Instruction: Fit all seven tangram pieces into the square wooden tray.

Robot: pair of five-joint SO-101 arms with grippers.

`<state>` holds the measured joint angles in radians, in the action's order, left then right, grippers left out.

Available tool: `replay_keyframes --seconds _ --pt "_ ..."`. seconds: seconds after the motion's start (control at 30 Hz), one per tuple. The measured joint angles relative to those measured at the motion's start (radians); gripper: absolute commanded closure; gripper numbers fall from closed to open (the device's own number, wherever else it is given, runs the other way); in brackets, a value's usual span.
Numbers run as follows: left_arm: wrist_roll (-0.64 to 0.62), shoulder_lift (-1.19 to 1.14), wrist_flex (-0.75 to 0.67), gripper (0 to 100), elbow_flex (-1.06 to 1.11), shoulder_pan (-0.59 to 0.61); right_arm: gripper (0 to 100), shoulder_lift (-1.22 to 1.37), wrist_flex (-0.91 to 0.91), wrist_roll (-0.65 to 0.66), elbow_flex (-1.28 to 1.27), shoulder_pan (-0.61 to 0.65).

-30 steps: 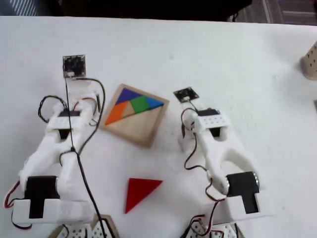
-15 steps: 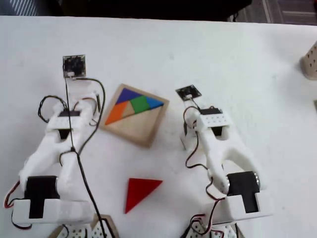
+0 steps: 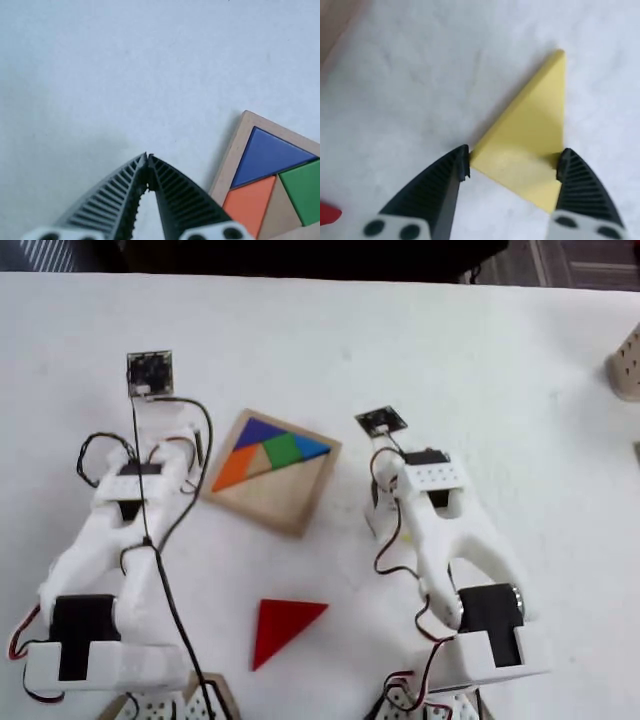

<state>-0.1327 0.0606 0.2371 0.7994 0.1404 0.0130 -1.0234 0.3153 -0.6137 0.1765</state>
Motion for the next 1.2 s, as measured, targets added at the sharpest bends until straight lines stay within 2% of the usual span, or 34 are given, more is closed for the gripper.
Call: replay_keyframes --seconds 0.53,0.77,1.03,1.2 --pt "0.0 0.0 0.0 97 0.0 0.0 77.6 0.021 -0.012 0.032 0.014 -0.002" --pt "0.0 0.0 0.0 97 0.0 0.0 88.9 0.072 -0.012 0.054 0.06 -0.029" --pt "0.0 0.0 0.0 97 0.0 0.0 88.9 0.077 -0.012 0.054 0.072 -0.049" --pt "0.0 0.0 0.0 97 0.0 0.0 88.9 0.084 -0.087 0.054 0.126 -0.051"
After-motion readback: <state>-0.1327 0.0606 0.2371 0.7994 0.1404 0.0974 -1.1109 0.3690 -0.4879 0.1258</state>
